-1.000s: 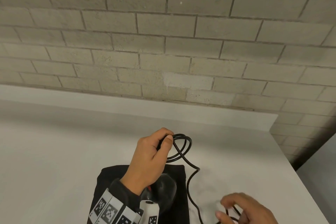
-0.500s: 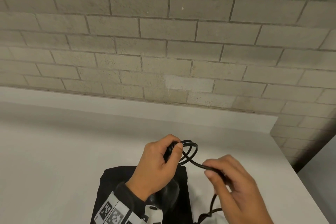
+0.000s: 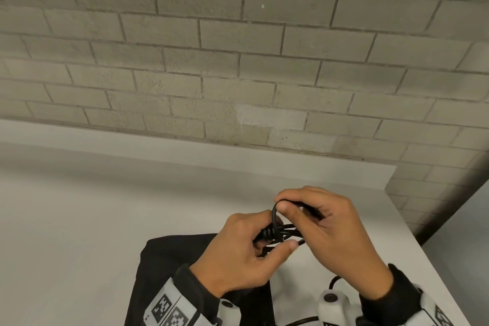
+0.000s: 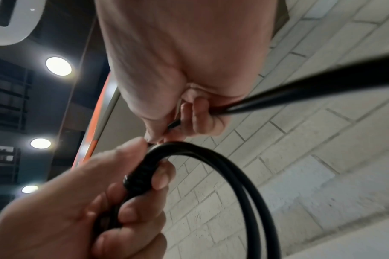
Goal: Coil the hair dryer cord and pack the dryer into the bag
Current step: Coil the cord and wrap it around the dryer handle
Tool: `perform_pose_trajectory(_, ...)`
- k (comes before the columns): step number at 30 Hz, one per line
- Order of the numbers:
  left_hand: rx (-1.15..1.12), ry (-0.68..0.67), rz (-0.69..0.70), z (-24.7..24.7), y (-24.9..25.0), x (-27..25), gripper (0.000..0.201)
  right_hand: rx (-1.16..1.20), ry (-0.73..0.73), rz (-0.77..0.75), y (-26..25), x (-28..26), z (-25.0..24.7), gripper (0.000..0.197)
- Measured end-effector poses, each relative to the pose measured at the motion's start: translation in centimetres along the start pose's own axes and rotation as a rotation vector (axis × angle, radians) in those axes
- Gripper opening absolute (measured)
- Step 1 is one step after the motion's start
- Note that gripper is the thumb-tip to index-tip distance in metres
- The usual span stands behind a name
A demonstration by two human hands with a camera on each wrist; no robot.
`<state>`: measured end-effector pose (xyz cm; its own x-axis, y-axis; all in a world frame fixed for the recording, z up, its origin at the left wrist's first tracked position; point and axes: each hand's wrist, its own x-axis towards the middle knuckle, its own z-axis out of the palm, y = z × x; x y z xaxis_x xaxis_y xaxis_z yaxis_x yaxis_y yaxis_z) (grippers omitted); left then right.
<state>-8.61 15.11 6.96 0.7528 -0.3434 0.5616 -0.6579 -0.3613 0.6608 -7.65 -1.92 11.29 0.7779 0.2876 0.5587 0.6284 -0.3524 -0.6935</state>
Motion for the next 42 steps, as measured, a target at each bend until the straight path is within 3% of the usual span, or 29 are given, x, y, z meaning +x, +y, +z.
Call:
perform_pose_trajectory(9,-0.02,0.015,-0.037,-0.6,-0.6,-0.4,0.031,0.325,-0.005,0.288,3.0,-0.7,1.4,0.012)
perform_pose_trajectory(14,-0.075,0.024,-0.059,-1.0,-0.9,-0.4,0.021,0.453,-0.041,0.277,4.5,-2.1,1.3,0.026)
perform_pose_trajectory(16,-0.1,0.043,-0.064,-1.3,-1.2,-0.3,0.018,0.44,-0.128,0.247,4.8,-2.7,1.3,0.031)
perform_pose_trajectory(21,-0.11,0.067,-0.073,-1.4,-1.5,0.1,0.016,0.263,-0.218,0.253,4.9,-2.6,1.0,0.012)
perform_pose_trajectory(25,-0.129,0.078,-0.095,-1.3,-1.5,0.2,0.029,0.224,-0.338,0.244,5.2,-2.1,0.1,0.016)
perform_pose_trajectory(28,-0.102,0.056,-0.057,-1.1,-1.3,0.4,0.024,0.21,-0.413,0.248,5.2,-1.7,-0.4,0.014)
perform_pose_trajectory(39,-0.118,0.025,-0.078,-0.8,-0.4,0.4,0.015,0.258,-0.431,0.304,4.0,-2.1,-0.6,0.015)
perform_pose_trajectory(42,-0.138,0.044,-0.099,-0.7,-0.3,0.7,0.017,0.139,-0.28,0.259,4.3,-2.6,0.5,0.015)
